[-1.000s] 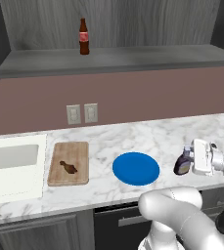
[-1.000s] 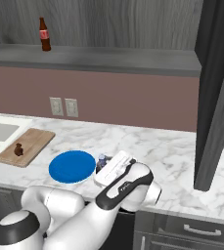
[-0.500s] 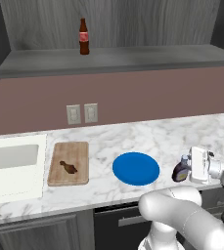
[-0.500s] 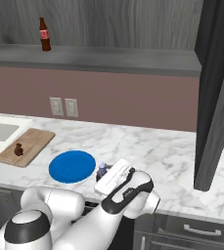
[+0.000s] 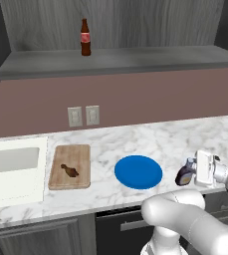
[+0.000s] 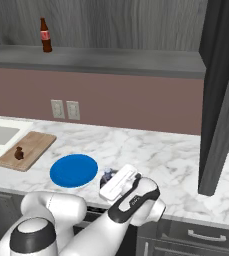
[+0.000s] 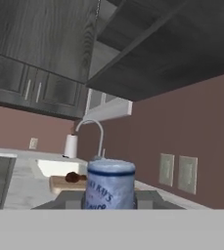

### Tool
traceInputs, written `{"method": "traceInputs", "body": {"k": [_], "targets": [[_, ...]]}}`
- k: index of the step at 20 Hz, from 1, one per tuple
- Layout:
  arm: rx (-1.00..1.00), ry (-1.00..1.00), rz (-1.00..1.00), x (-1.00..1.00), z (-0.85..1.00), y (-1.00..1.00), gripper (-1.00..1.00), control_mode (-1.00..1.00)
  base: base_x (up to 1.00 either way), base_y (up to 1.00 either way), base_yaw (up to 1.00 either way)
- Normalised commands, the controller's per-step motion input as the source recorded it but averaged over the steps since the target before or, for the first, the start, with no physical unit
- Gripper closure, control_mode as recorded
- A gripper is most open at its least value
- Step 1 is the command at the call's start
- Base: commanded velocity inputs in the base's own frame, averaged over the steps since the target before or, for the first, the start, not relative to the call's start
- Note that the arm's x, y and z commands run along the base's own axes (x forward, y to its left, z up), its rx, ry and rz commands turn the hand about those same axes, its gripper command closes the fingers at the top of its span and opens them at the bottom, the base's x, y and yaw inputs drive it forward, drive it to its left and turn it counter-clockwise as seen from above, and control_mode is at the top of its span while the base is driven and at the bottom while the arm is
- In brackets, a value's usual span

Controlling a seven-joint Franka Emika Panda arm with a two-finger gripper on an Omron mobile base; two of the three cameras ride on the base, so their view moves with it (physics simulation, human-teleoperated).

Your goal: Pick the chicken drumstick from the plate and place it on the cutting board. Then pick the condiment bottle from the cabinet and place it next to the cutting board.

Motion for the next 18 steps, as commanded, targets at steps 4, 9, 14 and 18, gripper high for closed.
{"method": "traceInputs", "body": {"k": [4,9,14,18], "targets": [[0.0,0.0,-0.07,0.08,-0.07,-0.16,1.0,-1.0,0.0,0.0,0.0],[0.0,0.0,-0.09,0.04,-0.2,-0.02,1.0,-1.0,0.0,0.0,0.0],[0.0,0.0,-0.09,0.0,-0.24,0.0,1.0,-1.0,0.0,0.0,0.0],[0.0,0.0,-0.06,0.0,-0.18,0.08,1.0,-1.0,0.0,0.0,0.0]]}}
